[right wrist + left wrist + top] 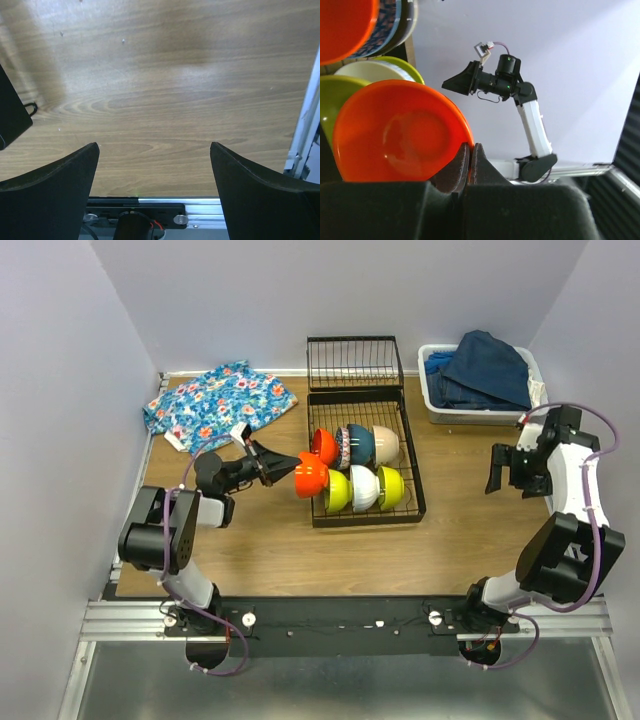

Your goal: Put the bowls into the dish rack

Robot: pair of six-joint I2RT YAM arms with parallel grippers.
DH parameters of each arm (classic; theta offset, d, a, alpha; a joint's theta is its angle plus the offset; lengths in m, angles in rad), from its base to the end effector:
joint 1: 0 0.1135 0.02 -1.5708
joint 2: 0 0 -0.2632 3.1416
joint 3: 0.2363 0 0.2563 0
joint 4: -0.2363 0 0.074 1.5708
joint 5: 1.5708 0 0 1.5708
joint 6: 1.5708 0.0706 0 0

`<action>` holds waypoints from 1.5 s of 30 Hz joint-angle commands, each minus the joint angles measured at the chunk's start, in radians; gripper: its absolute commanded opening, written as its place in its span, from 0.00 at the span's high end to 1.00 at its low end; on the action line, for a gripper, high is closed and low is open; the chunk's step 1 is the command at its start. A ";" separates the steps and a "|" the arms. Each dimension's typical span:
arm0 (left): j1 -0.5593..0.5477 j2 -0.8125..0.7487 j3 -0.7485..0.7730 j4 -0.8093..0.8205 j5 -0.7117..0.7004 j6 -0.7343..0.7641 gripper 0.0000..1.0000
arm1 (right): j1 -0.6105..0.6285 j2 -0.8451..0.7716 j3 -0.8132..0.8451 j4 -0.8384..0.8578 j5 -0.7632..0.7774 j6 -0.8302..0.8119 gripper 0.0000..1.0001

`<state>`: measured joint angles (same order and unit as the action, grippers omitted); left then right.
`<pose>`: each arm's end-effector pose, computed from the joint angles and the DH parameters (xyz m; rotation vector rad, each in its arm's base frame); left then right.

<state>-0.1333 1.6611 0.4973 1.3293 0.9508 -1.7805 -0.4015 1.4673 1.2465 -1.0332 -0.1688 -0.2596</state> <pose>0.3005 -0.0983 0.1895 -0.5293 1.8589 -2.0840 0.2751 -0.1039 0.2428 0.1600 2.7827 0.0785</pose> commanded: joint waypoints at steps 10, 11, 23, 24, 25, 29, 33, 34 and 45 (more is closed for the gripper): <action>-0.011 -0.103 -0.025 0.019 -0.010 0.161 1.00 | -0.003 -0.088 -0.081 0.004 -0.009 -0.001 0.00; -0.011 -0.083 -0.031 0.045 -0.018 0.147 1.00 | -0.003 -0.093 -0.082 0.004 -0.011 -0.004 0.00; -0.026 0.000 -0.023 0.214 -0.056 0.041 1.00 | -0.003 -0.105 -0.108 0.013 -0.011 -0.012 0.00; -0.028 0.003 -0.022 0.212 -0.058 0.038 1.00 | -0.003 -0.107 -0.113 0.013 -0.011 -0.012 0.00; -0.032 0.005 -0.022 0.212 -0.060 0.035 1.00 | -0.003 -0.108 -0.116 0.015 -0.011 -0.010 0.00; -0.051 0.006 -0.017 0.231 -0.066 0.023 1.00 | -0.003 -0.114 -0.130 0.019 -0.012 -0.003 0.00; -0.057 0.009 -0.016 0.237 -0.072 0.013 1.00 | -0.003 -0.110 -0.125 0.016 -0.008 -0.001 0.00; -0.057 0.012 -0.017 0.255 -0.073 0.007 1.00 | -0.003 -0.108 -0.124 0.016 -0.006 -0.001 0.00; -0.091 0.089 -0.017 0.352 -0.119 -0.071 1.00 | -0.003 -0.090 -0.137 0.018 0.018 -0.009 0.00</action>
<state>-0.1825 1.7168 0.4805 1.4010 0.8635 -1.8477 -0.4011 1.3762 1.1233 -1.0256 -0.1688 -0.2630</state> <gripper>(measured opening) 0.014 0.998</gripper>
